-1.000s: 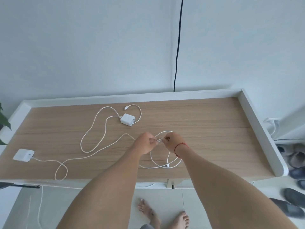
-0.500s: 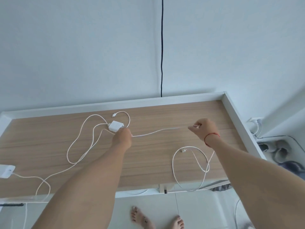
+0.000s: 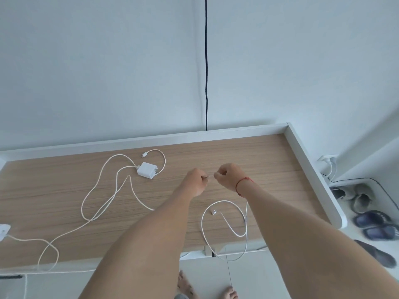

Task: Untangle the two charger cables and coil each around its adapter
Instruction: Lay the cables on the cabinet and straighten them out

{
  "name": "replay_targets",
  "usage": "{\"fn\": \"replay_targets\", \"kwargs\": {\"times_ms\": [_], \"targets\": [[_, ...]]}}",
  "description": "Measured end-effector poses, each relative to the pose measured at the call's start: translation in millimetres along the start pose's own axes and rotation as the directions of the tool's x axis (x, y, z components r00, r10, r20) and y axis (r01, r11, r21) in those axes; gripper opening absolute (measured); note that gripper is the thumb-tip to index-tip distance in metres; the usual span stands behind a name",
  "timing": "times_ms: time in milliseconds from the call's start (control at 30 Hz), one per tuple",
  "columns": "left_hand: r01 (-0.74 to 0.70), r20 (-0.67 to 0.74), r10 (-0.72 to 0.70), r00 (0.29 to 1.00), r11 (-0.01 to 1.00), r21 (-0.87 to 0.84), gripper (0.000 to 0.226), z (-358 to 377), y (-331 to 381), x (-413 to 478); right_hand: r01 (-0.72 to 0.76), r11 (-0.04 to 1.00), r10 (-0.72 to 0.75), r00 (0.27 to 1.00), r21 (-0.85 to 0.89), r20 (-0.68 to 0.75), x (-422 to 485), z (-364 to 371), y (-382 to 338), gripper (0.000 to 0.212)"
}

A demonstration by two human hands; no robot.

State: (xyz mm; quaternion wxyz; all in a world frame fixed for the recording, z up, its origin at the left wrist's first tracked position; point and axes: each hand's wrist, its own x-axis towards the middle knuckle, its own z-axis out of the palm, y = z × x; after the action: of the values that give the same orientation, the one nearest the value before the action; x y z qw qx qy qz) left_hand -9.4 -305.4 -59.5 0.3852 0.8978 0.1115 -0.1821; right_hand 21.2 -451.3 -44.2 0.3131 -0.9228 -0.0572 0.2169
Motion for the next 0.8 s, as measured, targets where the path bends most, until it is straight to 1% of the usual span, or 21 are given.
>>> {"fn": "replay_targets", "kwargs": {"times_ms": [33,100,167,233,333,400,433,533,567,633,700,800], "targets": [[0.013,-0.039,-0.012,0.999,1.000,0.026,0.025,-3.4,-2.2,2.9,0.000,1.000,0.000,1.000,0.000,-0.009,2.0,-2.8,1.1,0.021],[0.043,-0.096,-0.035,0.995,0.995,0.086,0.026,-13.1,-6.8,10.2,-0.002,1.000,0.002,1.000,-0.016,-0.026,5.0,-9.9,3.6,0.027],[0.075,-0.129,-0.058,0.990,0.989,0.128,0.025,-25.0,-9.7,18.5,-0.020,0.999,0.019,0.999,-0.039,-0.036,8.2,-21.4,7.2,0.033],[0.120,-0.161,-0.095,0.982,0.980,0.156,0.024,-35.3,-11.8,29.8,-0.056,0.995,0.051,0.997,-0.080,-0.061,12.8,-39.9,10.0,0.032],[0.209,-0.196,-0.172,0.966,0.959,0.190,0.022,-47.5,-10.9,43.5,-0.103,0.990,0.084,0.978,-0.095,-0.191,23.9,-76.3,6.5,0.028],[0.203,-0.171,-0.170,0.971,0.959,0.200,0.024,-52.7,-3.2,49.2,-0.115,0.991,0.096,0.965,-0.069,-0.243,30.0,-92.4,2.2,0.027],[0.170,-0.134,-0.147,0.980,0.968,0.187,0.027,-51.5,3.1,49.9,-0.115,0.992,0.098,0.965,-0.054,-0.241,32.8,-94.4,1.1,0.027],[0.018,0.023,-0.018,1.000,1.000,0.012,0.045,-40.7,20.6,47.7,-0.089,0.995,0.082,0.984,-0.042,-0.156,33.2,-71.8,-3.3,0.028],[-0.022,0.067,0.022,0.998,1.000,-0.007,0.045,-35.2,27.2,47.1,-0.082,0.995,0.074,0.989,-0.054,-0.129,31.8,-62.8,-3.4,0.029],[-0.082,0.121,0.081,0.989,0.997,0.007,0.036,-28.0,37.5,48.4,-0.055,0.997,0.049,0.993,-0.059,-0.103,29.6,-46.8,-3.5,0.030],[-0.036,0.072,0.039,0.997,0.999,-0.040,0.026,14.5,93.5,86.3,-0.044,0.996,0.043,0.999,-0.073,-0.017,70.8,-84.8,43.6,0.028],[-0.022,0.051,0.022,0.998,1.000,-0.001,0.021,8.4,90.0,87.6,-0.013,0.995,0.013,1.000,-0.096,0.004,74.1,-83.0,46.4,0.030]]}}
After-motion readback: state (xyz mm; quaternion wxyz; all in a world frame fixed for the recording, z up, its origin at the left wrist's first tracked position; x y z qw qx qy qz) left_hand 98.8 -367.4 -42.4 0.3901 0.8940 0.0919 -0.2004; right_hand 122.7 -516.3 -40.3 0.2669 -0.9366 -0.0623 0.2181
